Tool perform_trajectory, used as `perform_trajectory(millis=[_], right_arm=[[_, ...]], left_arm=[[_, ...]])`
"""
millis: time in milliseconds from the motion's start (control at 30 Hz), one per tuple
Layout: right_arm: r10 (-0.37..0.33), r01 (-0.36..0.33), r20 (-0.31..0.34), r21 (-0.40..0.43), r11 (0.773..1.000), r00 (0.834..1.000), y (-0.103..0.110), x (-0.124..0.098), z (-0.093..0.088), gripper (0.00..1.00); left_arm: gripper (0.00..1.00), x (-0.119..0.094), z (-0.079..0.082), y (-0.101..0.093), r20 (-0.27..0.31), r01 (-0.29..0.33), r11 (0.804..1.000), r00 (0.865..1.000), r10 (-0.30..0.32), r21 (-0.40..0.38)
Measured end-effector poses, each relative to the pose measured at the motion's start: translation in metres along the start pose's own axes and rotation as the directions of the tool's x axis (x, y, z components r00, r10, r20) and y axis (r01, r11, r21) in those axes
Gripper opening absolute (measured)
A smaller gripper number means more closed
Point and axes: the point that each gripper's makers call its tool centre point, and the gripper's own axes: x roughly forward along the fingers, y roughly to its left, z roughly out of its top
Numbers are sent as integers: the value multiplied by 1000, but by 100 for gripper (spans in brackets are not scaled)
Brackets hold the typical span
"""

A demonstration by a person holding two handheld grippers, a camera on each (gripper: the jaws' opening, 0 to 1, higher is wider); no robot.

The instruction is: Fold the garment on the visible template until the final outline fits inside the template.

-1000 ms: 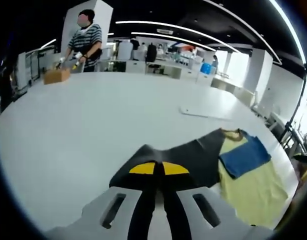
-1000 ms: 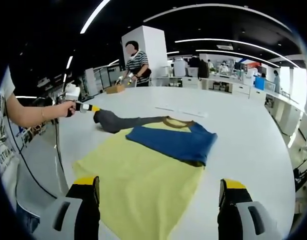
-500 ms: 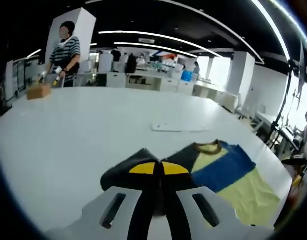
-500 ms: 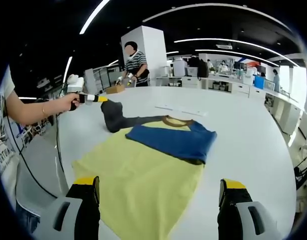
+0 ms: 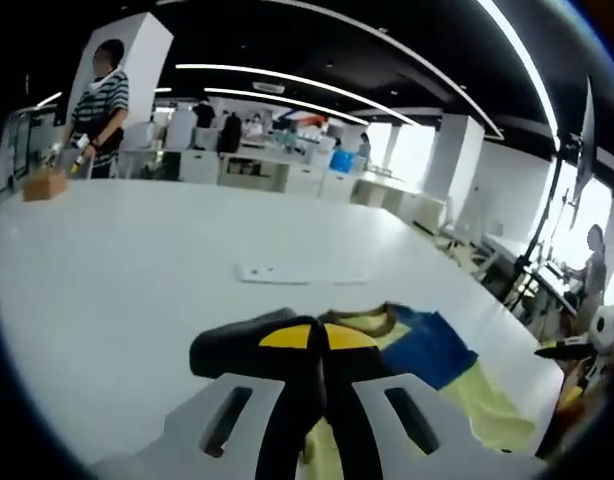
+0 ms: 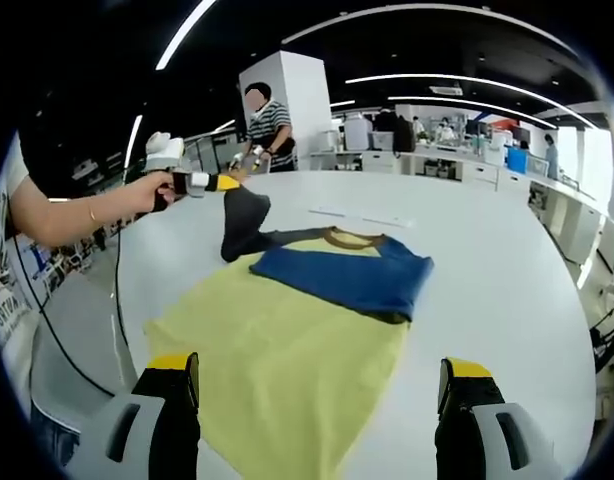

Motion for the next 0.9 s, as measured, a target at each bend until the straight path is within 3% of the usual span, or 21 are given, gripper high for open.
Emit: perform_trajectory(millis=[567,900], right_arm=[[-21,21,-12,24,999,1000,-8,-4,-12,99],[-30,31,-27,37,999,999,-14,-3,-18,99]], left_arm=[[0,42,-9,-54,-24,94,995,995,-95,-17],[0,69,-29,-85,-73,144,990,987,-144,-4]])
